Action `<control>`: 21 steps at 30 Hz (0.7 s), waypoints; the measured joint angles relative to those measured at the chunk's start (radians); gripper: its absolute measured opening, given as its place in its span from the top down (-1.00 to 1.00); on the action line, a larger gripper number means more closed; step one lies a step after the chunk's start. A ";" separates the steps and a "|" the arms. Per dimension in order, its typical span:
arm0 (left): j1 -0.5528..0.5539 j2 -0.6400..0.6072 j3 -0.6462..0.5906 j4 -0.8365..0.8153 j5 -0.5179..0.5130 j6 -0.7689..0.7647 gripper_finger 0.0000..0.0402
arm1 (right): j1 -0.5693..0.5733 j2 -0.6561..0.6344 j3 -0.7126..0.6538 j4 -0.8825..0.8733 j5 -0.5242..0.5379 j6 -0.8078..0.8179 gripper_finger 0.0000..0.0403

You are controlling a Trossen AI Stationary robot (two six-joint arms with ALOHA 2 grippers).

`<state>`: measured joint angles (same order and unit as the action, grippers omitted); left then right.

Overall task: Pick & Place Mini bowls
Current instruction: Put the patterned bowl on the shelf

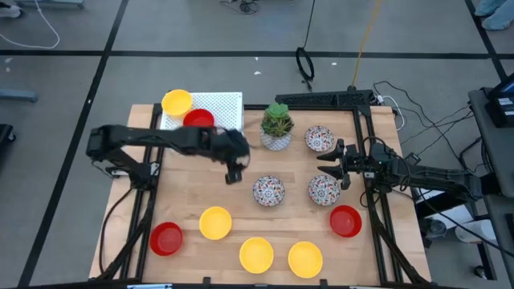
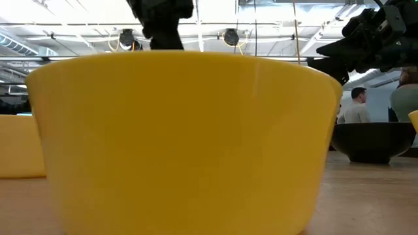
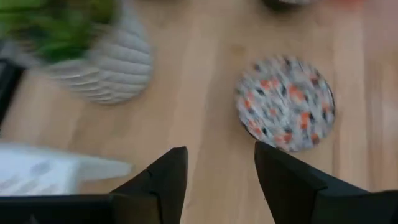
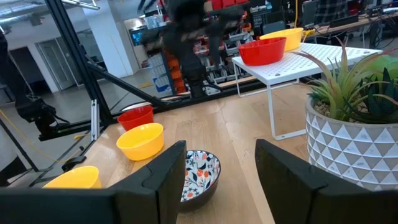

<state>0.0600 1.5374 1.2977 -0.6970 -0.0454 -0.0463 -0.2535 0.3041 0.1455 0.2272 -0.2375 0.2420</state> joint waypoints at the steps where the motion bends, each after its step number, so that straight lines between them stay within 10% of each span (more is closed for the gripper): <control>1: -0.020 0.024 -0.001 0.007 -0.002 0.029 0.05 | 0.000 0.000 0.000 0.000 0.000 0.000 0.09; 21: -0.276 0.331 -0.001 0.203 -0.147 0.604 0.05 | 0.000 0.000 0.000 0.000 0.000 0.000 0.09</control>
<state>-0.2163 1.8688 1.2968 -0.4936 -0.1921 0.5576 -0.2535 0.3038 0.1455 0.2276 -0.2375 0.2420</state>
